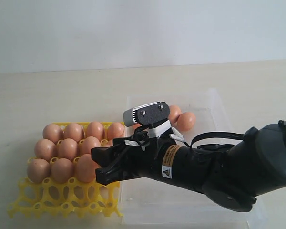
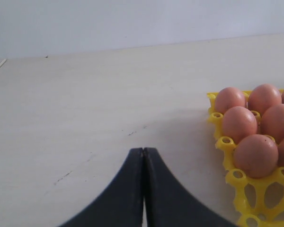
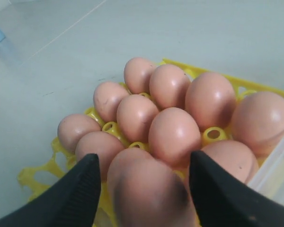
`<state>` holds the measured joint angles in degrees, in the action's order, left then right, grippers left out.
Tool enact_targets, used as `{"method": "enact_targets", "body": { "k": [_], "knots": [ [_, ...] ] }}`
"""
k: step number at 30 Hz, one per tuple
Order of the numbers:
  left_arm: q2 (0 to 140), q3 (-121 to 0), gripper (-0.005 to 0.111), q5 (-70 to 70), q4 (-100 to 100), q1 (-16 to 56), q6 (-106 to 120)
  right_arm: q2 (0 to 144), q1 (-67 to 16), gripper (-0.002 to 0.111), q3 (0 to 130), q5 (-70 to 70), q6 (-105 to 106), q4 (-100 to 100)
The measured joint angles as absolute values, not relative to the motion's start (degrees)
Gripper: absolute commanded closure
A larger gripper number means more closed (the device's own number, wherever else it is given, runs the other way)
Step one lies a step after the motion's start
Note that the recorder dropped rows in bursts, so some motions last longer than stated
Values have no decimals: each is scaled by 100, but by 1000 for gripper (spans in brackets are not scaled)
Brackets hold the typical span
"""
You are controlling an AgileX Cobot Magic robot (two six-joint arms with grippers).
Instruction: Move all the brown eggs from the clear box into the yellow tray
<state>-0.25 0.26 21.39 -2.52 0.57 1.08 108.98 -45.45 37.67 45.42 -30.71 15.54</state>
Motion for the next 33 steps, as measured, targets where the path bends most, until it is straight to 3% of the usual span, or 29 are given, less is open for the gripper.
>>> {"method": "enact_targets", "body": {
  "k": [7, 9, 14, 19, 27, 30, 33],
  "knots": [
    [-25, 26, 107, 2139, -252, 57, 108, 10898, -4545, 54, 3767, 4556, -3062, 1540],
    [-25, 26, 107, 2139, -252, 57, 108, 10784, -4545, 63, 3767, 4506, -3062, 1540],
    [-25, 26, 107, 2139, -252, 57, 108, 9600, -4520, 109, 3908, 3303, -2567, 1139],
    [-25, 26, 107, 2139, -252, 57, 108, 8567, -3995, 108, 4932, 140, -1332, 516],
    [-25, 26, 107, 2139, -252, 57, 108, 9068, -3384, 107, 6751, -3758, -1542, 1604],
    [-25, 26, 107, 2139, -252, 57, 108, 9530, -3176, 95, 7230, -4510, -1972, 1717],
    [-25, 26, 107, 2139, -252, 57, 108, 9911, -2974, 71, 7376, -4686, -2245, 1647]
  ]
}}
